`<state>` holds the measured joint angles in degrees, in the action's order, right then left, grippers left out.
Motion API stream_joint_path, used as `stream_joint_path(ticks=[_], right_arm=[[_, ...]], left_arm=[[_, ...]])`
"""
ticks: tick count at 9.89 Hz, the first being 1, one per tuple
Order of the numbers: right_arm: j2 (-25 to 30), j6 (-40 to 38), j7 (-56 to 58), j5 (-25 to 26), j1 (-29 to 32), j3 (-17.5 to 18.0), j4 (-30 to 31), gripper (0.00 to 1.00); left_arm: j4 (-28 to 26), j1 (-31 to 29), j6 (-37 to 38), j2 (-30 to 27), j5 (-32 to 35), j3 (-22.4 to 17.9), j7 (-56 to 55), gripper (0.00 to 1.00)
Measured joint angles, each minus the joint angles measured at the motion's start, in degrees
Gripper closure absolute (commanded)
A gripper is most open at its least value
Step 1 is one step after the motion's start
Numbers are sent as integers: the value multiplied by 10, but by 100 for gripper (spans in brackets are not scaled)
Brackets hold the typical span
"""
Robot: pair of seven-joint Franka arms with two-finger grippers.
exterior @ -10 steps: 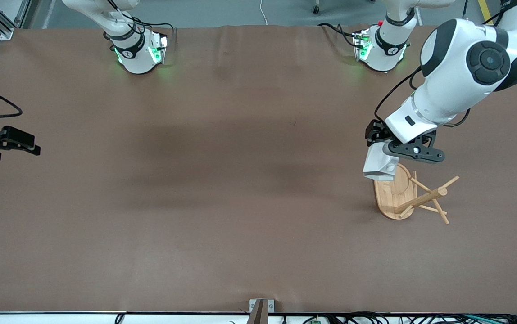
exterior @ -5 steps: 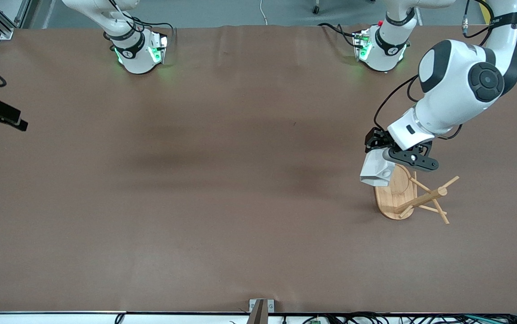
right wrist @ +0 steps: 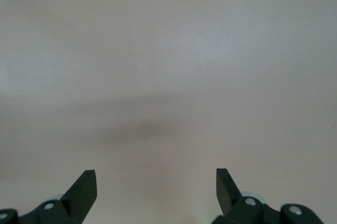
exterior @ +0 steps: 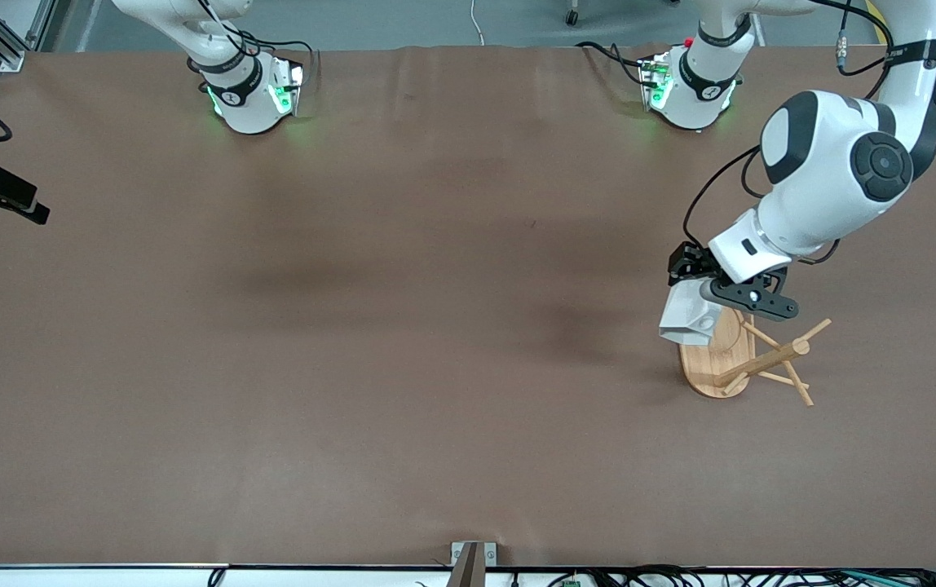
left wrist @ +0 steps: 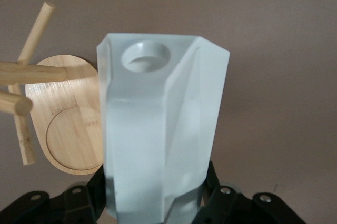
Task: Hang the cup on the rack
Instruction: 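Lower the cup with the left gripper, handle onto a rack peg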
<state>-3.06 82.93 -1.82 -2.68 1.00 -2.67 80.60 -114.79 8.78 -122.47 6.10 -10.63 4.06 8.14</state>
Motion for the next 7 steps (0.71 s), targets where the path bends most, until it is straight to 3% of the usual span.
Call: stream_joint_path(ticks=[7], right_arm=[[0, -1, -2, 22, 0, 0, 2, 0]], left_arm=[[0, 1, -4, 8, 0, -38, 51, 64]])
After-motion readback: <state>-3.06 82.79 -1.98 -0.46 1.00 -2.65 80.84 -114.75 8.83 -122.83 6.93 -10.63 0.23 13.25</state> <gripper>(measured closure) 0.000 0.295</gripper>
